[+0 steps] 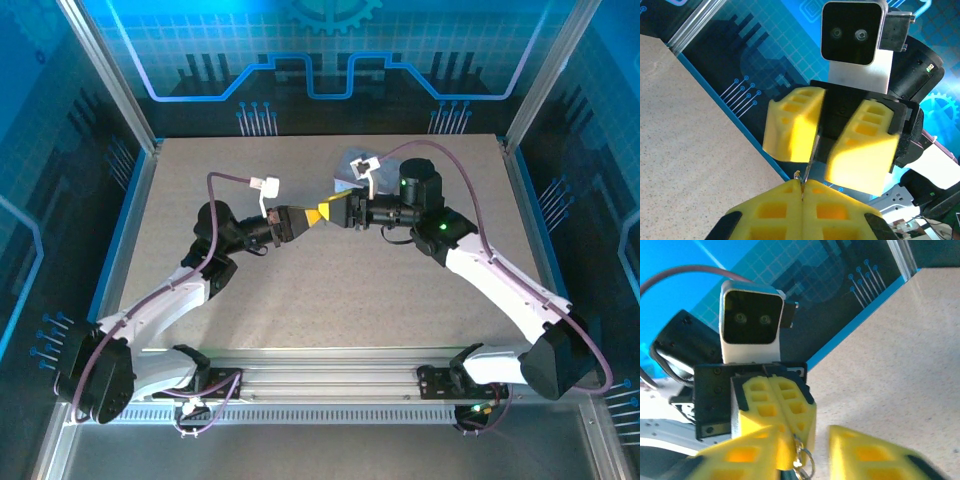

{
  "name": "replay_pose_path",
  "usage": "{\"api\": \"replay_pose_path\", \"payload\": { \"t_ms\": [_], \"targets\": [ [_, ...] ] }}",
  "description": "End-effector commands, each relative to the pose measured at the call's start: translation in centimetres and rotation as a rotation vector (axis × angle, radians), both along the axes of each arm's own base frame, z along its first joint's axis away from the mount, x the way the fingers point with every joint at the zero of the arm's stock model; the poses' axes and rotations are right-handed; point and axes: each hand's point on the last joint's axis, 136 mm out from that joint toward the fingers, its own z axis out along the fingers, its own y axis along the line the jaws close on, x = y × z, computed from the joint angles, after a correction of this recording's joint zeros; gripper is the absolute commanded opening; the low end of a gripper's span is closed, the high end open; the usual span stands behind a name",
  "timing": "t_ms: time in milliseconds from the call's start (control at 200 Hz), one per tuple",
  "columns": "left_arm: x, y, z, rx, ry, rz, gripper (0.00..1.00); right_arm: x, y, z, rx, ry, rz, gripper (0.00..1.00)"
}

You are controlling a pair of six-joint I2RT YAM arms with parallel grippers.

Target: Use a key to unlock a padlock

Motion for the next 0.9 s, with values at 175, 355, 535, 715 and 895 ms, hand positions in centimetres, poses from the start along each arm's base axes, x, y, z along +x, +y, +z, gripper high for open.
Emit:
{"api": "replay_pose_path", "payload": {
  "t_ms": [175,355,535,715,895],
  "targets": [
    [0.6,1.2,-1.2,0.174,-0.048,0.12,0.0,4.2,-4.2,-1.3,-0.123,0.127,-0.252,0.53],
    [0.9,1.5,-2.2,0.233,-0.047,0.149,0.0,9.2,-7.6,-4.8,-0.27,0.278,-0.445,0.55],
    [2.9,2.3,-3.9,0.348,-0.006,0.231,0.0,14.3,-9.6,-8.0,-0.508,0.352,-0.596,0.58],
    [8.5,3.5,-6.8,0.537,0.099,0.403,0.0,17.8,-12.0,-11.9,-0.567,0.488,-0.723,0.59],
    [15.1,2.0,-9.3,0.659,0.174,0.452,0.0,19.8,-15.2,-14.9,-0.558,0.585,-0.828,0.61]
  ]
}}
